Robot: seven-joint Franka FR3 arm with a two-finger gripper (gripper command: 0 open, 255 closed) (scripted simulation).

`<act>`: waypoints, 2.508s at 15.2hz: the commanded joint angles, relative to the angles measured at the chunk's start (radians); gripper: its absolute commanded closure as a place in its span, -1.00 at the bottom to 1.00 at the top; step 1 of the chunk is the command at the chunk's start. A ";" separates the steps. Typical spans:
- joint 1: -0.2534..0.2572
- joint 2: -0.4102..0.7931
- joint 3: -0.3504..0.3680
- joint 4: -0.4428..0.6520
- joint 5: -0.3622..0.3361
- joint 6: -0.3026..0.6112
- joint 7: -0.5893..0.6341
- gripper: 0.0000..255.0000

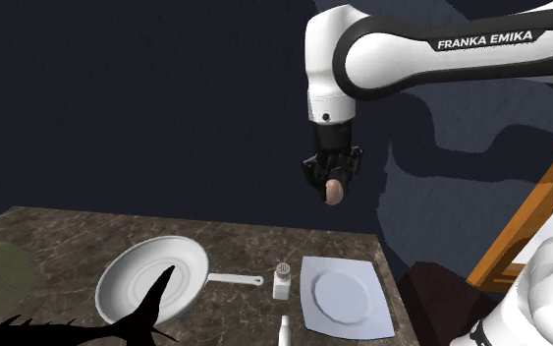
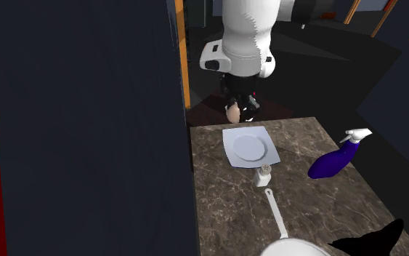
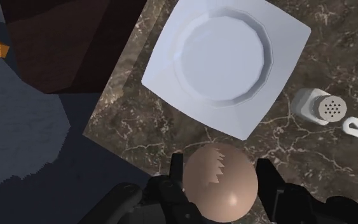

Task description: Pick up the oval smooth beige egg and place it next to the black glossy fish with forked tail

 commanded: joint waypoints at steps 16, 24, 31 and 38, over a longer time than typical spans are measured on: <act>0.215 0.418 0.232 0.452 -0.083 -0.046 0.470 1.00; 0.448 0.753 0.256 0.901 -0.227 -0.179 0.663 1.00; 0.563 0.907 0.237 1.099 -0.283 -0.219 0.705 1.00; 0.514 0.862 0.244 0.919 -0.267 -0.091 0.703 1.00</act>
